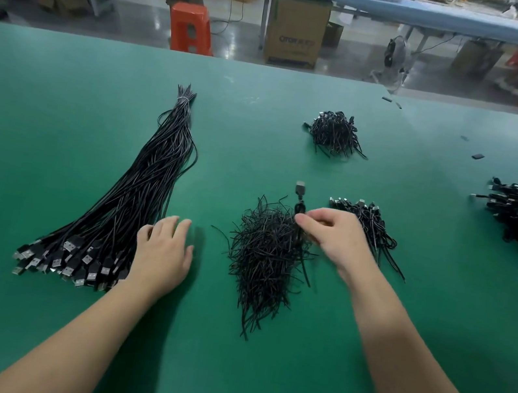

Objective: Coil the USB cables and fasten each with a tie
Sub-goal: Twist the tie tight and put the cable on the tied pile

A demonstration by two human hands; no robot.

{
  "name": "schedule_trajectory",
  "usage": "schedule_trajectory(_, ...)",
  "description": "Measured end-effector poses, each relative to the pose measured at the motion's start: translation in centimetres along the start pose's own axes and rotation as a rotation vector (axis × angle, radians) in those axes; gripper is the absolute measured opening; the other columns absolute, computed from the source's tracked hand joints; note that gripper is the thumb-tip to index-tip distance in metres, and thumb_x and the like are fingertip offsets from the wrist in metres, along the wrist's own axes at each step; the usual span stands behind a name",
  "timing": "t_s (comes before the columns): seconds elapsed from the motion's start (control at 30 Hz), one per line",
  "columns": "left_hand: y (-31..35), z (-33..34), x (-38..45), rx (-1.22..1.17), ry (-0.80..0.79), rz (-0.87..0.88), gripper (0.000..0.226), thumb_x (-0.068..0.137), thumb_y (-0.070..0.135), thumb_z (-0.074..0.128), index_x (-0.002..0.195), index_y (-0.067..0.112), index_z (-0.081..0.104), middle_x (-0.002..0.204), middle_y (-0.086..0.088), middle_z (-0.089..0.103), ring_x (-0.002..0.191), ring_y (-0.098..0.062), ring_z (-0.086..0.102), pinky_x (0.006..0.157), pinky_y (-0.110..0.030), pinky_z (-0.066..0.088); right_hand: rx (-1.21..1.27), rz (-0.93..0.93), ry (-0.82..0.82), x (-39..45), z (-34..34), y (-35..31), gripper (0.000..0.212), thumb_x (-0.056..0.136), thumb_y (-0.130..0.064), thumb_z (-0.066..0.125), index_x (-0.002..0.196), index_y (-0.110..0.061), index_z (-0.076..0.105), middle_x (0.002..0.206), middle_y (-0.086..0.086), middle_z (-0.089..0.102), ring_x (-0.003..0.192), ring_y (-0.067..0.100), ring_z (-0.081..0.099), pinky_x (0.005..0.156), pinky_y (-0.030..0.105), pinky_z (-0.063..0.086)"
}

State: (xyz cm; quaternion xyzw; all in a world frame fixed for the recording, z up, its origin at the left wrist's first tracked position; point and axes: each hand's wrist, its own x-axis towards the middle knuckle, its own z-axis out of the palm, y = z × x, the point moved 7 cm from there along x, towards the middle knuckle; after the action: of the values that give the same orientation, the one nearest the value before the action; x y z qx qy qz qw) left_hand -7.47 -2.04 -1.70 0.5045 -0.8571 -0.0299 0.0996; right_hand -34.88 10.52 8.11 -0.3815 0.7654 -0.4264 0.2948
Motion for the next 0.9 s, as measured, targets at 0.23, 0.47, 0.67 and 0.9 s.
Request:
schedule_trajectory(0.23, -1.4, 1.1, -0.8, -0.007, 0.030, -0.009, 0.046, 0.088, 0.031, 0.043, 0.122, 0.010, 0.065, 0.132, -0.009, 0.062, 0.133, -0.024, 0.050, 0.107, -0.048, 0.034, -0.403, 0.192, 0.164, 6.0, -5.3, 4.0, 0.023, 0.086, -0.046, 0.075, 0.082, -0.025, 0.068, 0.089, 0.001, 0.069, 0.087, 0.024, 0.062, 0.076, 0.033, 0.049)
schedule_trajectory(0.47, -1.9, 1.5, -0.7, -0.033, 0.053, -0.038, 0.033, 0.088, 0.018, 0.062, 0.120, 0.010, 0.067, 0.130, -0.007, 0.065, 0.130, -0.021, 0.053, 0.110, -0.046, 0.035, -0.666, 0.341, 0.203, 10.5, -6.4, 6.7, 0.036, 0.088, -0.047, 0.072, 0.103, -0.013, 0.074, 0.093, 0.006, 0.070, 0.087, 0.029, 0.063, 0.078, 0.032, 0.051)
schedule_trajectory(0.67, -1.9, 1.5, -0.6, -0.036, 0.081, -0.037, 0.033, 0.088, 0.021, 0.057, 0.118, 0.012, 0.068, 0.128, -0.005, 0.066, 0.129, -0.019, 0.054, 0.109, -0.044, 0.035, -0.861, 0.327, 0.234, 12.2, -5.5, 8.1, 0.037, 0.089, -0.048, 0.069, 0.075, -0.014, 0.062, 0.069, 0.001, 0.059, 0.072, 0.021, 0.059, 0.083, 0.036, 0.039)
schedule_trajectory(0.9, -2.1, 1.6, -0.6, -0.042, 0.112, -0.033, 0.043, 0.086, 0.029, 0.045, 0.118, 0.013, 0.068, 0.128, -0.004, 0.066, 0.129, -0.018, 0.054, 0.109, -0.043, 0.033, -1.040, 0.224, 0.246, 12.4, -4.9, 8.9, 0.044, 0.092, -0.049, 0.067, 0.069, -0.014, 0.053, 0.063, -0.001, 0.056, 0.058, 0.020, 0.052, 0.086, 0.038, 0.043)
